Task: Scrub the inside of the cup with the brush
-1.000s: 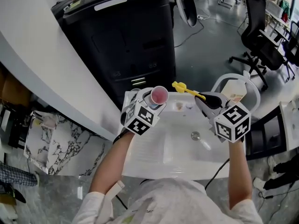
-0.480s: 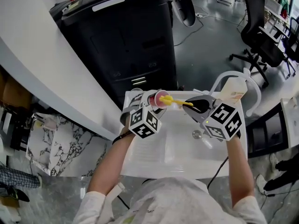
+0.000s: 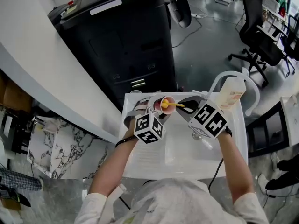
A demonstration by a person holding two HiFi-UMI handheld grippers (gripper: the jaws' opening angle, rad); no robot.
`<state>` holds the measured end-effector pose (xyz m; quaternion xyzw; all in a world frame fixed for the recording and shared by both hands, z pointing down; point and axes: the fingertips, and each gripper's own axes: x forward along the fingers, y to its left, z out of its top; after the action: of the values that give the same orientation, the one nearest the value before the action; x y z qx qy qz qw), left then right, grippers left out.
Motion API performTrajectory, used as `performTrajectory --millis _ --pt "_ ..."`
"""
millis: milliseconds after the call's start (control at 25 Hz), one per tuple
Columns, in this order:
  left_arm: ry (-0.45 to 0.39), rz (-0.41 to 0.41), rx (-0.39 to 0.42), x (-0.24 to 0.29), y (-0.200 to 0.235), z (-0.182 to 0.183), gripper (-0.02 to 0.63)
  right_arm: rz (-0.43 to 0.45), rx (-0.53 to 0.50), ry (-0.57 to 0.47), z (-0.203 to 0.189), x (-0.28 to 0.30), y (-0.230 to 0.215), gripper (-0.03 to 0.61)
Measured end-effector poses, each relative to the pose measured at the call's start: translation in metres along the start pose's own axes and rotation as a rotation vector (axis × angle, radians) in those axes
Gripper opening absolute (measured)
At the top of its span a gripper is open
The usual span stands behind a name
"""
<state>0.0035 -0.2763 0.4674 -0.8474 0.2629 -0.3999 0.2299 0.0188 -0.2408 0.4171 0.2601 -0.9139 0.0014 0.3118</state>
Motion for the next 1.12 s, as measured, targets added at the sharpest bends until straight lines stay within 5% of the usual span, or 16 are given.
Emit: performTrajectory --millis 480,1120 --pt "0.0 0.026 0.001 -0.004 0.002 0.0 0.293 0.007 0.039 0.071 -0.02 0.008 0.003 0.035" --pt "0.016 0.0 -0.033 0.002 -0.004 -0.01 0.293 0.054 0.077 0.032 -0.008 0.006 0.02 0.034"
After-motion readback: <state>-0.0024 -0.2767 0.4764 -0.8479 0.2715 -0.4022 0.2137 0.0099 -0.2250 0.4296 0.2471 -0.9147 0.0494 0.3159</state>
